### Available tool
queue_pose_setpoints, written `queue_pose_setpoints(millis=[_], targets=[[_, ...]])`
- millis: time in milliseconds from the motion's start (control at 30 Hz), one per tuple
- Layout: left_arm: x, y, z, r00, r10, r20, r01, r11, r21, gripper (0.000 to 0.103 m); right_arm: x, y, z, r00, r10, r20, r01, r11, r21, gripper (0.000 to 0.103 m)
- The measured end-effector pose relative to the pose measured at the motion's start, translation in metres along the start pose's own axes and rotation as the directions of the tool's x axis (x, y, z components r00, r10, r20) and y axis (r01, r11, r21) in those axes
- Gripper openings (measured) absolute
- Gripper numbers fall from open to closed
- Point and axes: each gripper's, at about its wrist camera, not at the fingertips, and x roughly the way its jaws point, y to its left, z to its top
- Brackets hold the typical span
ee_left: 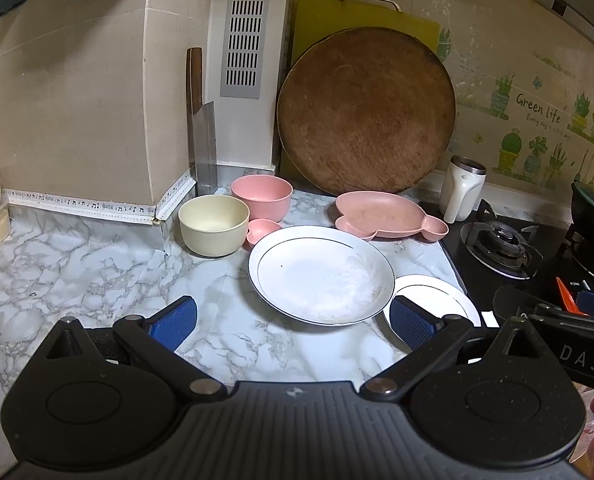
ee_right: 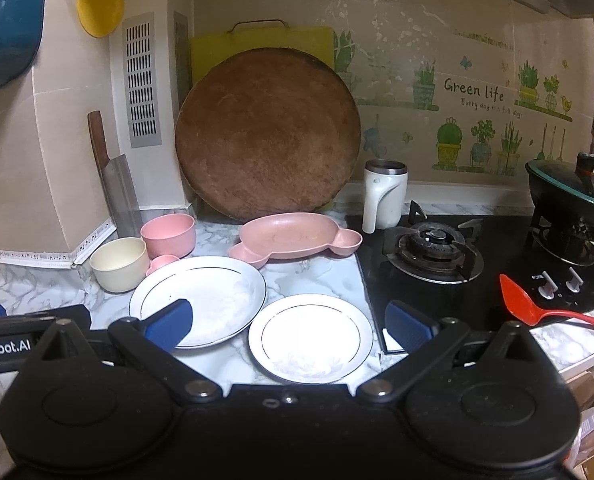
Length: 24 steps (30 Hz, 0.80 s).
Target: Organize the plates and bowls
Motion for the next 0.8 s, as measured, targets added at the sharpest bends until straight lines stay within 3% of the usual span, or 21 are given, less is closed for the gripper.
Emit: queue_pose_setpoints(millis=[433, 800], targets=[[-0.004, 0.002, 0.000, 1.000, 0.003, -0.010, -0.003, 1.000, -0.015, 0.103, 0.004, 0.000, 0.006, 1.000, 0.028, -0.009, -0.028, 1.000, -0.013, 0.103], [0.023, 0.002, 0.018, 0.998, 0.057, -0.027, -0.058, 0.997, -0.051, 0.103, 0.043, -0.004, 0.026, 0.996, 0.092, -0.022, -0.093, 0.995, -0.037, 0.103]])
